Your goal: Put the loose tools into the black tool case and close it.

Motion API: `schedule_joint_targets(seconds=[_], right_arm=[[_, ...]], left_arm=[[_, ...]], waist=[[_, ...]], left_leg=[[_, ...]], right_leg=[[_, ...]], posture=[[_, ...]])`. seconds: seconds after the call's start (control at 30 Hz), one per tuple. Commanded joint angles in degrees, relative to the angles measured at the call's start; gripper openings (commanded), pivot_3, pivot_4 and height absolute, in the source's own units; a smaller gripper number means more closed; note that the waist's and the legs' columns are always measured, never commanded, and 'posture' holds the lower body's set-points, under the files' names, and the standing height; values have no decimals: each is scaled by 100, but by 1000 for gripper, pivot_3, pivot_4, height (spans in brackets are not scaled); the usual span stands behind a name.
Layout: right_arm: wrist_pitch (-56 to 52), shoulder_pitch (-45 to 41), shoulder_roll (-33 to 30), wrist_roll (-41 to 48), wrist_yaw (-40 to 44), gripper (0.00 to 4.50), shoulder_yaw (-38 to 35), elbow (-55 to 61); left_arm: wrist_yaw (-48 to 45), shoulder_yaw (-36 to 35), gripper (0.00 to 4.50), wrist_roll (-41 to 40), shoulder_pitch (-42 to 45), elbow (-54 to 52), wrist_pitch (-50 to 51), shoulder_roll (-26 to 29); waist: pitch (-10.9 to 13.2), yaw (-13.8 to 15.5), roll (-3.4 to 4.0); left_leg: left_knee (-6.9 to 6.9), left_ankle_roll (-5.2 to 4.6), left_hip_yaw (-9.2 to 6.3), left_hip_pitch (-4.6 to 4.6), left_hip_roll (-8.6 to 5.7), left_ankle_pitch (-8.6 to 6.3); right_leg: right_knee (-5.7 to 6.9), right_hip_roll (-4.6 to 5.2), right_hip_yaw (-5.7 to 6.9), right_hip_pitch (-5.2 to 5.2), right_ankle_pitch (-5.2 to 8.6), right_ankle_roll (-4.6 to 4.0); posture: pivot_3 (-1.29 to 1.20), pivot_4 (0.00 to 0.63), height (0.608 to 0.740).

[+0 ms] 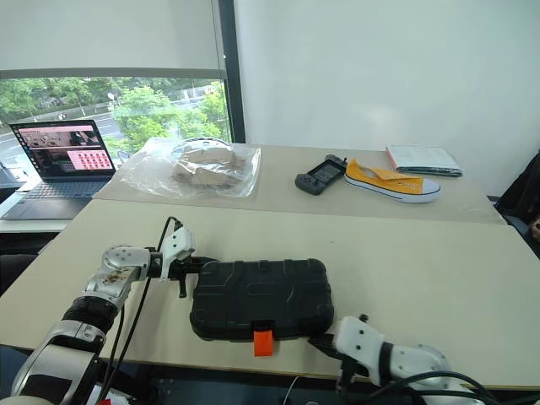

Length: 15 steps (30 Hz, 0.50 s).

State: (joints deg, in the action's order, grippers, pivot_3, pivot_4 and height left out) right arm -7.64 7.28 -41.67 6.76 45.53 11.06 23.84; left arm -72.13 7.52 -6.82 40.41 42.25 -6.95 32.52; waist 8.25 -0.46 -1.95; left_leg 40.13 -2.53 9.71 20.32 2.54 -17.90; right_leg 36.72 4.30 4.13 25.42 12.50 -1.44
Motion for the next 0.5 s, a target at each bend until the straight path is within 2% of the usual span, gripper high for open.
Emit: schedule_joint_targets(seconds=[0.03, 0.27, 0.37, 0.5], right_arm=[[-9, -580, 251, -221, -205, 0, 6, -206], [280, -1666, 461, -409, -40, 0, -42, -1267], [404, -1629, 262, -351, 148, 0, -190, -1360], [130, -1144, -140, 18, 460, 0, -618, -941]], left_arm=[[-237, -99, 34, -219, -192, -460, 270, 5], [87, -477, 34, -588, -1161, -1919, 1037, 77], [364, -742, 34, -827, -1372, -2411, 1398, 67], [379, -983, 34, -1287, -1138, -2809, 1830, 34]], waist=[[2, -11, -6], [7, -48, -10], [9, 41, -8], [8, 112, -8]], left_leg=[[6, -3, 1, 2, 0, -2], [24, -12, 8, 0, 0, -6], [22, -11, 2, 6, 1, -6], [26, -11, 0, 49, -1, -6]], right_leg=[[-1, 0, 1, -1, -6, -10], [7, 7, -4, -1, -9, -13], [9, 8, 6, 4, -12, -22], [12, 9, 11, 43, -11, -24]], posture=[[0, 150, 740], [0, 150, 740], [0, 150, 740], [0, 150, 740]])
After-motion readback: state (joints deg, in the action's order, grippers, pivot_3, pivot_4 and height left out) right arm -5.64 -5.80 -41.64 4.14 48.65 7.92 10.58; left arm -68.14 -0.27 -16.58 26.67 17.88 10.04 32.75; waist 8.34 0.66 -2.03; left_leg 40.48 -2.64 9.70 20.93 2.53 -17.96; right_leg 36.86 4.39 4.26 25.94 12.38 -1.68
